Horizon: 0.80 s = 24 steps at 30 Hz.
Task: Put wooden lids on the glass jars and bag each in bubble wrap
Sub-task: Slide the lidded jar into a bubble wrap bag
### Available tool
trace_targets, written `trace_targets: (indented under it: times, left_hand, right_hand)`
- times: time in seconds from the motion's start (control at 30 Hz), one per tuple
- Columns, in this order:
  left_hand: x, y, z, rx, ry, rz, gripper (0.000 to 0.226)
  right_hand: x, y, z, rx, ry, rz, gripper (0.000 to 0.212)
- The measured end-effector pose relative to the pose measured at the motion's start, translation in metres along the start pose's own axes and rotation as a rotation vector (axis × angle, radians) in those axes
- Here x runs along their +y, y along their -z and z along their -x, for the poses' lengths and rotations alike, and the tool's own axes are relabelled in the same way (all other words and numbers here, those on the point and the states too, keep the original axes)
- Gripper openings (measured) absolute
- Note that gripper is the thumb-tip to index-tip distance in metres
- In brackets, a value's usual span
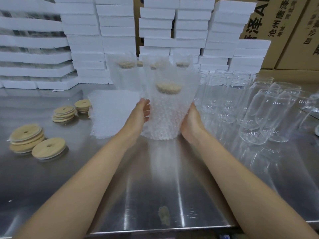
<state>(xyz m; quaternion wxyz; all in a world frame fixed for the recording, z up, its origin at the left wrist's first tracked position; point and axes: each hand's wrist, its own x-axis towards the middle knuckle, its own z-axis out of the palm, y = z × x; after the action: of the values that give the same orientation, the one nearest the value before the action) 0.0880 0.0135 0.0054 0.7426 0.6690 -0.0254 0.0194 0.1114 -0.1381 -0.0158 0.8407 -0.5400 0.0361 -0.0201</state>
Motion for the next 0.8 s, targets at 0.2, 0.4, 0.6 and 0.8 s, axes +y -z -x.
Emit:
trace_targets:
  times: [0.2, 0.4, 0.6, 0.8]
  left_hand:
    - [-0.001, 0.022, 0.010, 0.187, -0.243, -0.833, 0.034]
    - [-0.004, 0.014, 0.019, 0.059, -0.201, -1.086, 0.016]
    - [-0.006, 0.013, 0.017, 0.066, -0.309, -0.898, 0.017]
    - [0.001, 0.010, 0.018, 0.146, -0.299, -0.761, 0.040]
  right_hand:
    - [-0.015, 0.014, 0.006, -0.057, 0.195, 0.574, 0.038]
    - [-0.019, 0.020, 0.015, -0.476, 0.122, 0.738, 0.080]
    - [-0.017, 0.011, 0.018, -0.330, 0.211, 0.590, 0.060]
    - [-0.023, 0.007, 0.016, -0.256, 0.180, 0.240, 0.046]
